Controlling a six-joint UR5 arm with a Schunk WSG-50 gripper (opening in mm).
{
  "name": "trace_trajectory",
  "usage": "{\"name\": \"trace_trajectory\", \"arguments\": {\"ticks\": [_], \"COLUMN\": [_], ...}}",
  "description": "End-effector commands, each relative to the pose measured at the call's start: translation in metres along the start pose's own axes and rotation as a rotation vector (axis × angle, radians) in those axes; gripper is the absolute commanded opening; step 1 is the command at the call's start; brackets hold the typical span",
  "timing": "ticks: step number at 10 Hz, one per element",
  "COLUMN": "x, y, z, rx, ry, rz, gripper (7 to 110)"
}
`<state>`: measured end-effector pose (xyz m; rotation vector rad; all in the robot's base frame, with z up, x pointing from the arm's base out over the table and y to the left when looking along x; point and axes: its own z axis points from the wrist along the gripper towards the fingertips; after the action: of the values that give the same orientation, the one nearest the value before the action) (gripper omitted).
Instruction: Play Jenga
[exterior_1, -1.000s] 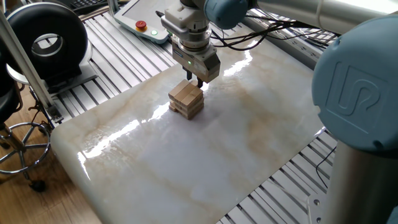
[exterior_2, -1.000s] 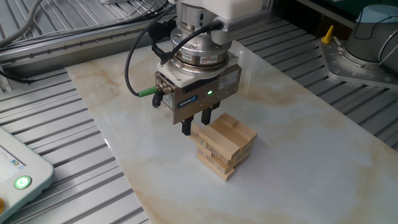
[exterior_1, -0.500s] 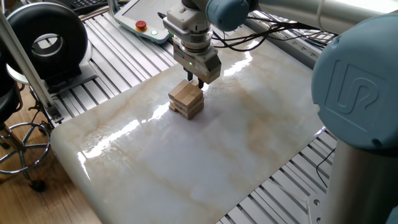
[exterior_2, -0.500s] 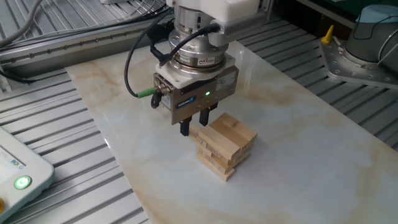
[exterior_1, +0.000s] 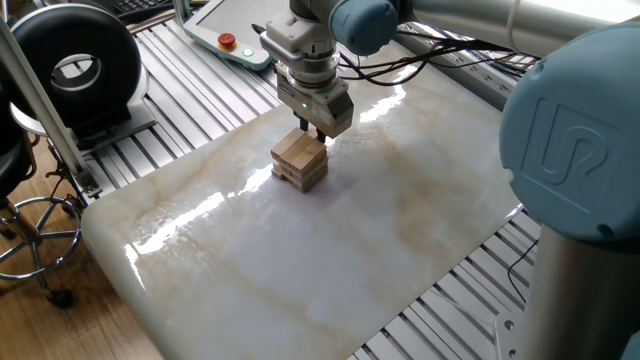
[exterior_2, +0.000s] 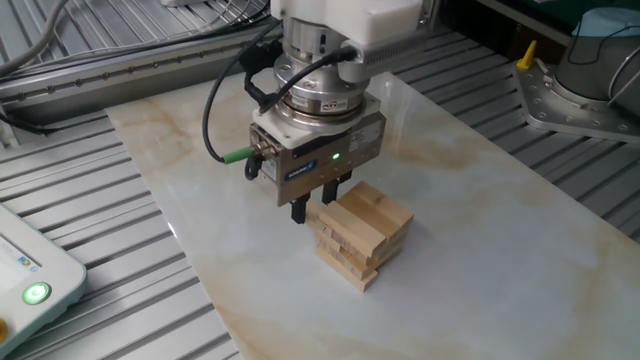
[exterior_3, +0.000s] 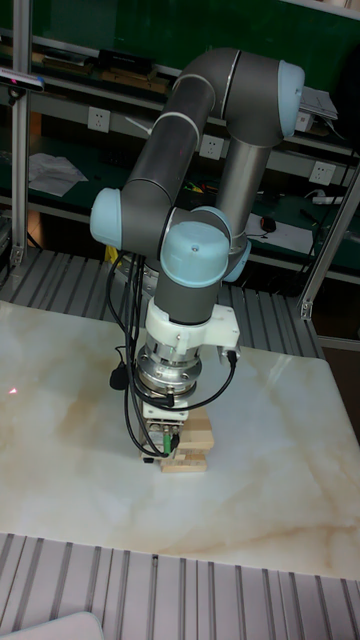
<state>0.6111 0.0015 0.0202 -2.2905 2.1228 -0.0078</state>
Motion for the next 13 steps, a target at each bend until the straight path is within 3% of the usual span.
{"name": "trace_trajectory", "arguments": {"ticks": [1, 11, 12, 13], "x": [-0.0013, -0.0062, -0.0061, -0.0057], "y": [-0.0004, 0.0002, 0.0003, 0.0003], "z": [0.0006, 0.0052, 0.0054, 0.0055], "rx": [0.002, 0.002, 0.002, 0.002], "ry": [-0.010, -0.013, -0.013, -0.012], "rz": [0.006, 0.008, 0.007, 0.006], "gripper": [44, 44, 22, 22]}}
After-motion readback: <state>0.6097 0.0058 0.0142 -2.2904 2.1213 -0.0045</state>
